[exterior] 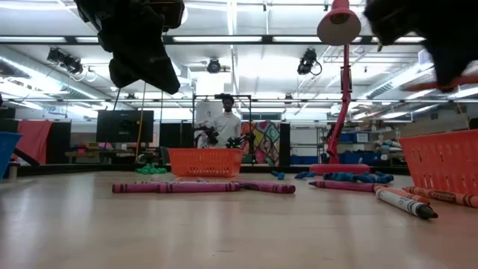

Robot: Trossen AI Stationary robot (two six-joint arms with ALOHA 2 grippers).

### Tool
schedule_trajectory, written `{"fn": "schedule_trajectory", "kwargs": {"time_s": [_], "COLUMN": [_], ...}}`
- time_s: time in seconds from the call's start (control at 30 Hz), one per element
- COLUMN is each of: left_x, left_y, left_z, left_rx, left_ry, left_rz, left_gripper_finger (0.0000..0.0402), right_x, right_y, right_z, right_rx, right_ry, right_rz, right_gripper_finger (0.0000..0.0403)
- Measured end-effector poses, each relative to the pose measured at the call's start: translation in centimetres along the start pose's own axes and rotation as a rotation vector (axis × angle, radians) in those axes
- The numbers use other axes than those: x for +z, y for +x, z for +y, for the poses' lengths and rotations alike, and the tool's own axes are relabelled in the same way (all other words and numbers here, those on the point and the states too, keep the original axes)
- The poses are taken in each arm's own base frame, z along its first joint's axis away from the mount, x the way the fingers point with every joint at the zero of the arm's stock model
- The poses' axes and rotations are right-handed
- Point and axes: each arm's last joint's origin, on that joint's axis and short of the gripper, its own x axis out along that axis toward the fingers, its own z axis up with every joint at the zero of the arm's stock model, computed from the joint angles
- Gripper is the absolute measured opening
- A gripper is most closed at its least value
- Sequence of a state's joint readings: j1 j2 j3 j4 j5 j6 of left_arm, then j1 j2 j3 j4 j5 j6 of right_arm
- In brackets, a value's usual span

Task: Sort crayons
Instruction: Put the orange crayon into the bottom orange bin, then put the red crayon into the red bin

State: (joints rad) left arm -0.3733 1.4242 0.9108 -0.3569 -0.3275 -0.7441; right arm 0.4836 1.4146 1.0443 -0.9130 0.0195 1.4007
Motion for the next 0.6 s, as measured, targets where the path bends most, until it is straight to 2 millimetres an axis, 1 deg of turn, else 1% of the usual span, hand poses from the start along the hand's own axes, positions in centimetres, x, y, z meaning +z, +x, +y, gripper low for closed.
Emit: {"fn": "schedule_trajectory", "kwargs": {"time_s": [0.1, 0.17, 0.3, 0.37, 0.47, 0.6], "left_x": [0.0, 0.0, 0.0, 0.0, 0.0, 0.0], "left_y": [0.0, 0.0, 0.0, 0.0, 0.0, 0.0], "left_z": [0.0, 0.0, 0.0, 0.0, 0.0, -0.1], "left_rx": [0.000, 0.000, -0.001, -0.001, -0.001, -0.008], "left_ry": [0.000, 0.006, 0.018, 0.025, 0.026, 0.026], "left_rz": [0.000, 0.000, -0.001, -0.001, -0.001, 0.005], "left_gripper_finger": [0.0052, 0.0052, 0.0052, 0.0052, 0.0052, 0.0052], "right_x": [-1.8, -2.6, -3.3, -3.5, -3.2, -2.3], "right_y": [1.1, 2.0, 3.6, 4.0, 3.8, 2.3], "right_z": [0.5, 0.6, 0.8, 1.0, 1.1, 0.9], "right_rx": [-0.045, -0.090, -0.154, -0.155, -0.134, -0.072], "right_ry": [0.027, 0.045, 0.041, 0.042, 0.046, 0.061], "right_rz": [-0.007, -0.007, 0.052, 0.094, 0.126, 0.106], "right_gripper_finger": [0.0030, 0.0033, 0.0059, 0.0078, 0.0102, 0.0121]}}
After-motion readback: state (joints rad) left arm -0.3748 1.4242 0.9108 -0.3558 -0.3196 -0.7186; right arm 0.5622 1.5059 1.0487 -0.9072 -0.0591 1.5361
